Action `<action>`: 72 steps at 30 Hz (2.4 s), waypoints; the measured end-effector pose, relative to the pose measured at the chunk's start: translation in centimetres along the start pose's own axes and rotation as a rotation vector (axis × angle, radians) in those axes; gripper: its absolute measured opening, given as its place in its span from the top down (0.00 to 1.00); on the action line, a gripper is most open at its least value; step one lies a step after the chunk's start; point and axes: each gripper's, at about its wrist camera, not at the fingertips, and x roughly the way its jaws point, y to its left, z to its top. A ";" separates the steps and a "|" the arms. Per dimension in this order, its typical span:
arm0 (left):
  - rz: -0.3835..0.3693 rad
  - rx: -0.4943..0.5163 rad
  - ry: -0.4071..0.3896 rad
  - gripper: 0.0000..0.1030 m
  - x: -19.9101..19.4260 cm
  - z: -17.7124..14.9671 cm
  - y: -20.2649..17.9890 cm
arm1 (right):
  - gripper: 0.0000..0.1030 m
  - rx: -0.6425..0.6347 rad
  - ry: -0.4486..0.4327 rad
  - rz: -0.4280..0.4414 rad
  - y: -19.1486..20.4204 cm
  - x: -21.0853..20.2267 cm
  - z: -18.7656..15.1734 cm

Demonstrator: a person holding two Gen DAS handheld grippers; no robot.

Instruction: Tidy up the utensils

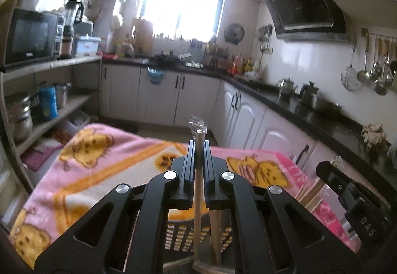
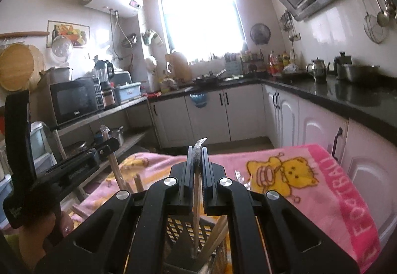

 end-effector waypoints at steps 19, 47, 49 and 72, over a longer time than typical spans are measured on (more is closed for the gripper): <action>-0.027 0.000 0.136 0.51 -0.8 -1.1 1.4 | 0.69 0.037 0.182 -0.005 -0.4 0.4 -2.3; -0.066 -0.034 0.297 0.11 -12.9 -5.4 2.5 | 0.08 0.008 0.244 -0.019 2.6 -10.7 -3.8; -0.059 -0.026 0.310 0.11 -13.5 -6.3 2.4 | 0.07 0.002 0.256 -0.021 2.9 -11.5 -4.5; 0.010 0.033 0.131 0.11 -17.9 -15.7 0.8 | 0.06 -0.107 0.171 -0.087 4.7 -17.4 -13.7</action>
